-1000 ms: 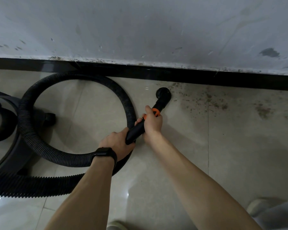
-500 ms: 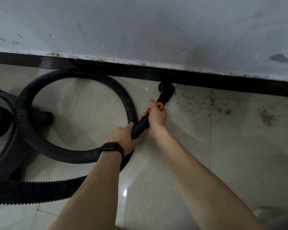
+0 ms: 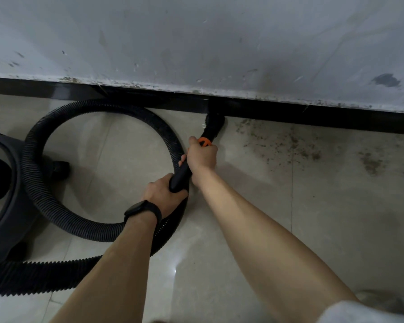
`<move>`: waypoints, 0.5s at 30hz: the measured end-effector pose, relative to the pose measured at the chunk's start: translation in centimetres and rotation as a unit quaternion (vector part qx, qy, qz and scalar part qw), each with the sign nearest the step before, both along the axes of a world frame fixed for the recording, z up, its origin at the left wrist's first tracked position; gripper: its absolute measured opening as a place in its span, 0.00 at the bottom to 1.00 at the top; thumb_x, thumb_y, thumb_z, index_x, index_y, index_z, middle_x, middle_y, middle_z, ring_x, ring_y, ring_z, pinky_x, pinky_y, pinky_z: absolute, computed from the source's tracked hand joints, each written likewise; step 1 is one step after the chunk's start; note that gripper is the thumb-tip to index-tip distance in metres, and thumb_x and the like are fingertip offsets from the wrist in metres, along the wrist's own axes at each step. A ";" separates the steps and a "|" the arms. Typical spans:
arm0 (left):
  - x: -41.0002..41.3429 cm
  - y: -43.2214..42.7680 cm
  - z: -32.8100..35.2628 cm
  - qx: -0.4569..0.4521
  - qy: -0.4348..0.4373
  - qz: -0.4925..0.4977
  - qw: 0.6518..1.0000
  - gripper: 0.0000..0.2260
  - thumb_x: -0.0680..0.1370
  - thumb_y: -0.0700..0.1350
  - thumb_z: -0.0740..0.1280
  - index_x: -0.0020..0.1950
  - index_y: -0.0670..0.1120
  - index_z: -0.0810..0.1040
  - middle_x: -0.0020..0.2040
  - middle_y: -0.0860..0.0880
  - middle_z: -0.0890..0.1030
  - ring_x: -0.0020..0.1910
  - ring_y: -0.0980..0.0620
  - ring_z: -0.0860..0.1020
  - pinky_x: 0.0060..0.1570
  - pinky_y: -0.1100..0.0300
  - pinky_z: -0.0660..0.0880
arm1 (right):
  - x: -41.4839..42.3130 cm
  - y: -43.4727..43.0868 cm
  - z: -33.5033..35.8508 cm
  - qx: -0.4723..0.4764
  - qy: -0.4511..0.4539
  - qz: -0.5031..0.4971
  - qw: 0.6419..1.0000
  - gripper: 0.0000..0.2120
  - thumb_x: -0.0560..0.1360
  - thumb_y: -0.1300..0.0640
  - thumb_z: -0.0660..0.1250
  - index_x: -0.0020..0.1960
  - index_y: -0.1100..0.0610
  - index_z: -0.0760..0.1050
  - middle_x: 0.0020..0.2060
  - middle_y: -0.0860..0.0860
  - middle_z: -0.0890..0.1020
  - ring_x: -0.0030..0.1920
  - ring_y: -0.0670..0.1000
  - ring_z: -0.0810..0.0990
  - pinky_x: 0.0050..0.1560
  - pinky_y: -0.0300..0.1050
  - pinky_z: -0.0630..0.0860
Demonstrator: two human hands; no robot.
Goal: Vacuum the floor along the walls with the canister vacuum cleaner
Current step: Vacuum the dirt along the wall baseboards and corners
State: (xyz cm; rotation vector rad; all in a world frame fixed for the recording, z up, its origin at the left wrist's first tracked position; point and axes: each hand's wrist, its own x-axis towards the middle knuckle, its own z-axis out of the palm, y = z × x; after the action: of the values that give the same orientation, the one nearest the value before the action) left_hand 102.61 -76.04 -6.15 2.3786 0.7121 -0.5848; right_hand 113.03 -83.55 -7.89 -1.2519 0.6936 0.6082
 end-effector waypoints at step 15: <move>-3.4 1.2 2.2 0.078 0.050 -0.122 0.988 0.09 0.71 0.59 0.66 0.43 0.55 0.72 0.37 0.53 0.80 0.37 0.51 0.79 0.41 0.55 0.78 | -5.5 -1.7 0.8 0.053 0.055 -0.088 0.993 0.20 0.82 0.51 0.68 0.66 0.64 0.70 0.37 0.54 0.78 0.22 0.47 0.77 0.31 0.45 0.80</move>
State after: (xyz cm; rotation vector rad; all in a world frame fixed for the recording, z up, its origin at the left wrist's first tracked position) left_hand 99.23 -74.87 -3.96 2.6200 0.5280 -0.7813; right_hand 107.57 -85.23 -7.11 -1.0516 0.8429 0.5631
